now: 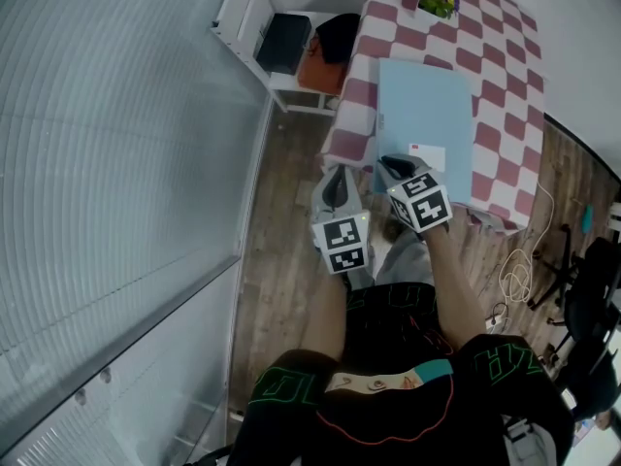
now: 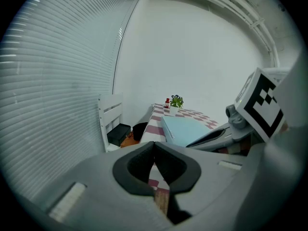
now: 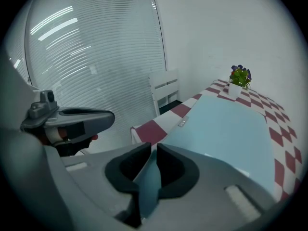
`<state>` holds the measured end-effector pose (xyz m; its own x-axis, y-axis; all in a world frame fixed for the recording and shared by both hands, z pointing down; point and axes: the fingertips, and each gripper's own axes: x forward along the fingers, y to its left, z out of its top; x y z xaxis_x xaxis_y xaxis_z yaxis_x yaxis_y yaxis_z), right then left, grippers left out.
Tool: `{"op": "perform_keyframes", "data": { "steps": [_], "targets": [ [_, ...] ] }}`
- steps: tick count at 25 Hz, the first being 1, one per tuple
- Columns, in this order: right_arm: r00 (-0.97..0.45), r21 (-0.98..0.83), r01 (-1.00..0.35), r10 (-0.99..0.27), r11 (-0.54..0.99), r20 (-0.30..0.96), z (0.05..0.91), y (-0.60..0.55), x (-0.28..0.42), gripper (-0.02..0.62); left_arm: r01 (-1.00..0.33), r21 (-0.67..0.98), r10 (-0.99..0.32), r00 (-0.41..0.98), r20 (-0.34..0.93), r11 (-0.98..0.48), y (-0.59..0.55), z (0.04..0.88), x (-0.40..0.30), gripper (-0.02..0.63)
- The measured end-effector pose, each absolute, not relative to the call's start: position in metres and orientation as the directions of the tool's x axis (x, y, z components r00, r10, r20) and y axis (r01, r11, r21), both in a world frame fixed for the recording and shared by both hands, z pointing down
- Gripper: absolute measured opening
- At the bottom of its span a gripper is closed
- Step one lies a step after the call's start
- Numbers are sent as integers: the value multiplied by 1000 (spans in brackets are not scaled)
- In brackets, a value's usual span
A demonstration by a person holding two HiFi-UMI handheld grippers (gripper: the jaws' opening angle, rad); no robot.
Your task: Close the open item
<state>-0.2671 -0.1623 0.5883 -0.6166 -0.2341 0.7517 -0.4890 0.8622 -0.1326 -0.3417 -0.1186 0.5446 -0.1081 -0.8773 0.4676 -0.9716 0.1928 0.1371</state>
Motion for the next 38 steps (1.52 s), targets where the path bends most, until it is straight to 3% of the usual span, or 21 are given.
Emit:
{"op": "perform_keyframes", "data": {
  "steps": [9, 12, 17, 21, 23, 27, 31, 38],
  "targets": [
    [-624, -112, -477, -246, 872, 741, 594, -154, -273, 120, -973, 131, -876, -110, 469, 192, -112, 545, -344, 8],
    [-645, -114, -424, -212, 898, 734, 591, -143, -278, 218, -973, 130, -879, -112, 464, 193, -111, 542, -344, 8],
    [-711, -160, -414, -208, 896, 671, 577, -142, -276, 226, -977, 127, -893, -101, 438, 173, -115, 533, -336, 8],
    [-817, -375, -388, -125, 842, 563, 562, -134, -276, 231, -980, 120, -904, -94, 416, 157, -118, 521, -329, 8],
    [-827, -386, -401, -147, 831, 543, 558, -137, -269, 230, -982, 115, -911, -93, 402, 151, -120, 514, -326, 8],
    [-829, -322, -449, -253, 834, 499, 535, -156, -252, 85, -984, 105, -924, -96, 369, 144, -131, 499, -324, 8],
    [-818, -265, -523, -390, 811, 422, 501, -189, -217, 3, -992, 92, -946, -57, 319, 90, -156, 476, -301, 8],
    [-792, -212, -606, -555, 767, 254, 428, -246, -147, 3, -997, 64, -974, 57, 218, -44, -216, 422, -244, 8]
  ]
}}
